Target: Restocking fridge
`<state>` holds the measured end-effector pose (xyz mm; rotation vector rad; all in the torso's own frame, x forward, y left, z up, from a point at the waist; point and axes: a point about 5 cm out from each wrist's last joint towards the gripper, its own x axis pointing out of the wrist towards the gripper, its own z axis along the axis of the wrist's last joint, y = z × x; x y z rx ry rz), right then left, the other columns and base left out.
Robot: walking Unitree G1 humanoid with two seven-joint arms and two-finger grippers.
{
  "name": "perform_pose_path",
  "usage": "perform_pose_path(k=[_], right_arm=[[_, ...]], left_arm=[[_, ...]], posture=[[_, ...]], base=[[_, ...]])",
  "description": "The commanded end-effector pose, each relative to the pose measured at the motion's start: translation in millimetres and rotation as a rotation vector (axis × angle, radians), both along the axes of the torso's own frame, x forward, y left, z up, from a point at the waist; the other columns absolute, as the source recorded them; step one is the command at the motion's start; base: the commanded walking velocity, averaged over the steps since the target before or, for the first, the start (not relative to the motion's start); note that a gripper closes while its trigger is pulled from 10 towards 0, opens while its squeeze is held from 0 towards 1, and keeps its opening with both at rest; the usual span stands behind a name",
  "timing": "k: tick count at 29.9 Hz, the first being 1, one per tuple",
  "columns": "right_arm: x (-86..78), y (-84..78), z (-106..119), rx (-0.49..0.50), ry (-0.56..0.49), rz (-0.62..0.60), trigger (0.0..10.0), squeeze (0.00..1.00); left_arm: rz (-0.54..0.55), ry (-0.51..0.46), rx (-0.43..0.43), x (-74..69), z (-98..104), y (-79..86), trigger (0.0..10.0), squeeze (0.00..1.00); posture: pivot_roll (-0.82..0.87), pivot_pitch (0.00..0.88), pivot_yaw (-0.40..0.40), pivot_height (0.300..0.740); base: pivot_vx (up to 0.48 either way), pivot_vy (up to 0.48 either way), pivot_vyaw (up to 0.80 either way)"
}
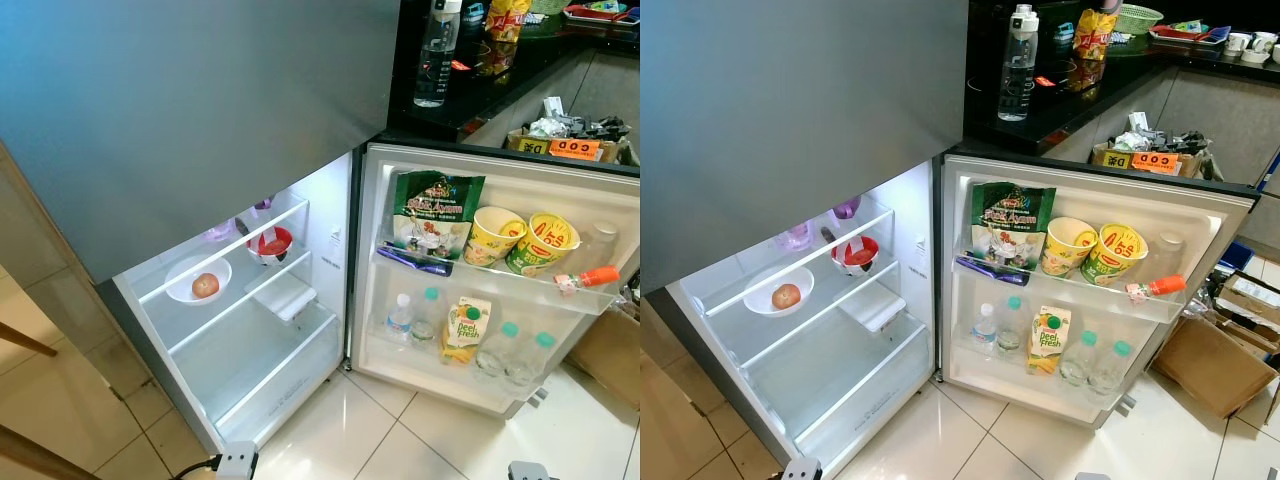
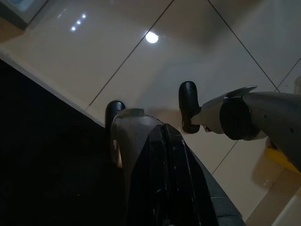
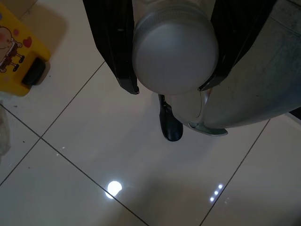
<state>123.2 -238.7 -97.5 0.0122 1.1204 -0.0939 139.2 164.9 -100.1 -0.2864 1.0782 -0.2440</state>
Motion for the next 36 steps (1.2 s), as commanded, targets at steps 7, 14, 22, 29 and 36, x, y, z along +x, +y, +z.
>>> perform_pose_path(k=[7, 14, 22, 29, 36], right_arm=[[-2.1, 2.1, -1.2, 0.011, 0.011, 0.002, 10.0, 0.0], [-2.9, 3.1, -1.7, 0.013, 0.013, 0.004, 10.0, 0.0], [-3.1, 4.0, -2.0, 0.016, 0.012, 0.005, 10.0, 0.0], [-2.8, 4.4, -1.9, 0.017, 0.012, 0.01, 10.0, 0.0], [-2.8, 5.3, -2.1, 0.018, 0.013, 0.016, 10.0, 0.0]], left_arm=[[-0.011, 0.016, -0.017, -4.1, -1.6, -5.1, 10.0, 0.0], [-0.007, 0.017, -0.021, -4.5, -1.7, -4.8, 10.0, 0.0], [-0.007, 0.016, -0.026, -4.5, -1.6, -5.2, 10.0, 0.0], [-0.006, 0.014, -0.029, -4.3, -1.5, -5.9, 10.0, 0.0], [-0.004, 0.015, -0.032, -4.8, -1.7, -6.1, 10.0, 0.0]], posture=[[-0.07, 0.0, -0.013, 0.74], [-0.07, 0.0, -0.014, 0.74], [-0.07, 0.0, -0.013, 0.74], [-0.07, 0.0, -0.015, 0.74], [-0.07, 0.0, -0.014, 0.74]], base=[[0.0, -0.415, 0.0], [0.0, -0.441, 0.0], [0.0, -0.454, 0.0], [0.0, -0.459, 0.0], [0.0, -0.459, 0.0]])
